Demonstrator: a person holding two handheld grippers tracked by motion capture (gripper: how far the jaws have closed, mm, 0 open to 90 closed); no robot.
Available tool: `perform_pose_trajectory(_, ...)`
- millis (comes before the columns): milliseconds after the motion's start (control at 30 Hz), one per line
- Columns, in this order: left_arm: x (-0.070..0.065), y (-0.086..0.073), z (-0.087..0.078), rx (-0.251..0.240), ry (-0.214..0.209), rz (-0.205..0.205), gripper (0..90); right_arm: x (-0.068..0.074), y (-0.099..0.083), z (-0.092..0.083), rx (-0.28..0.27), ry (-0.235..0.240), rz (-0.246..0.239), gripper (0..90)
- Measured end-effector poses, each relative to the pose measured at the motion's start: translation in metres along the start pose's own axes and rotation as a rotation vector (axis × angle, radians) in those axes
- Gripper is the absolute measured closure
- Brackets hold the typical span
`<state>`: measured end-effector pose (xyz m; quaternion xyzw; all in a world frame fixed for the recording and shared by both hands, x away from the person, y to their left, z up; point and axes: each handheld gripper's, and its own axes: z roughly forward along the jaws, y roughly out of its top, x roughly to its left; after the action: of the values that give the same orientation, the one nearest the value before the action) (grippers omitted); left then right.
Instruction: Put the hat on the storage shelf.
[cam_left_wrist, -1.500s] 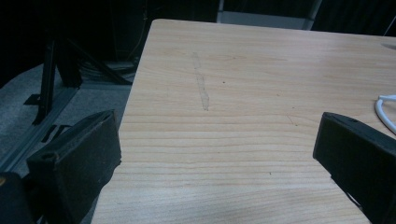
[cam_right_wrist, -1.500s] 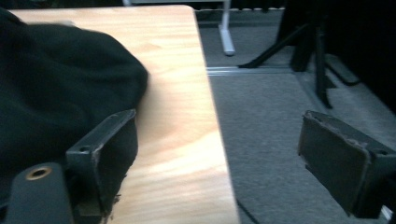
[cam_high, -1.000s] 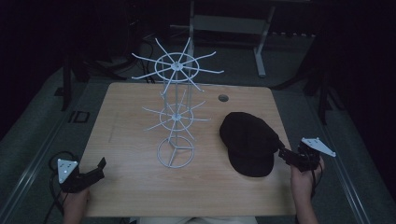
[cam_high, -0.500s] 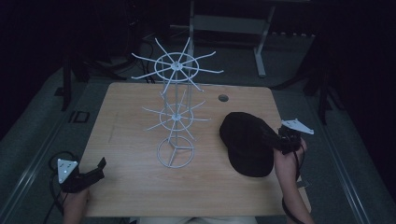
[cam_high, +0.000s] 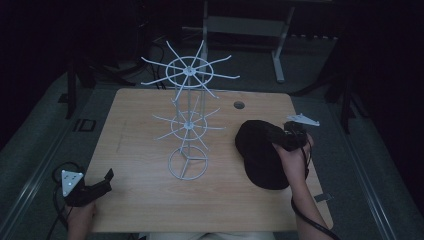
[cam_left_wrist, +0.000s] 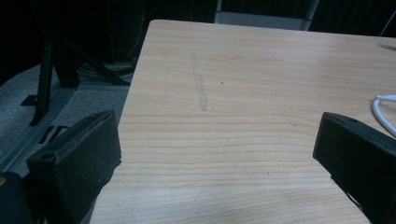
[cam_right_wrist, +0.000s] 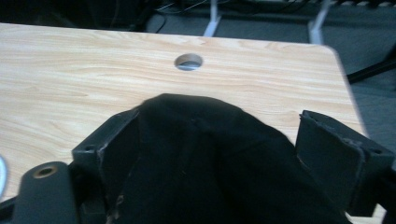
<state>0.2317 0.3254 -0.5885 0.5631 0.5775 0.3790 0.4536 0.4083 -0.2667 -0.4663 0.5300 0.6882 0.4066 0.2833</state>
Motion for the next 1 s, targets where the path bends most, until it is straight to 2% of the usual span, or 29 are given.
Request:
perform_pose_trajectory(100,0.000,0.000,0.000,0.001,0.001,0.000,1.5,0.000,0.002,0.007,0.016,-0.003,-0.003,18.6)
perform_pose_trajectory(267,0.000,0.000,0.000,0.002,0.001,0.003,1.5,0.000,0.001,0.031,0.095,-0.001,0.006,21.2)
perform_pose_trajectory(300,0.000,0.000,0.000,0.003,0.001,0.003,1.5,-0.001,-0.001,0.039,0.128,-0.002,0.003,22.2)
perform_pose_trajectory(367,0.000,0.000,0.000,0.004,0.001,0.002,1.4,-0.002,-0.003,0.046,0.152,-0.019,0.002,23.6)
perform_pose_trajectory(467,0.000,0.000,0.000,0.002,0.000,0.003,1.5,-0.004,-0.009,0.058,0.221,-0.013,0.021,29.1)
perform_pose_trajectory(567,0.000,0.000,0.000,0.002,-0.001,0.004,1.5,-0.004,-0.012,0.063,0.269,0.013,0.006,41.2)
perform_pose_trajectory(633,0.000,0.000,0.000,0.002,0.000,0.003,1.4,-0.001,-0.011,0.064,0.273,0.014,-0.011,48.3)
perform_pose_trajectory(667,0.000,0.000,0.000,0.001,0.000,0.004,1.4,0.000,-0.011,0.064,0.282,0.022,-0.019,58.6)
perform_pose_trajectory(733,0.000,0.000,0.000,0.001,0.000,0.003,1.4,0.000,-0.012,0.065,0.286,0.026,-0.026,62.0)
perform_pose_trajectory(767,0.000,0.000,0.000,0.002,0.000,0.003,1.5,0.002,-0.012,0.064,0.289,0.024,-0.036,71.4)
perform_pose_trajectory(833,0.000,0.000,0.000,0.002,0.000,0.004,1.4,0.002,-0.013,0.060,0.255,0.013,-0.045,75.7)
perform_pose_trajectory(1000,0.000,0.000,0.000,0.002,0.001,0.003,1.4,0.007,-0.014,0.049,0.177,-0.005,-0.093,78.3)
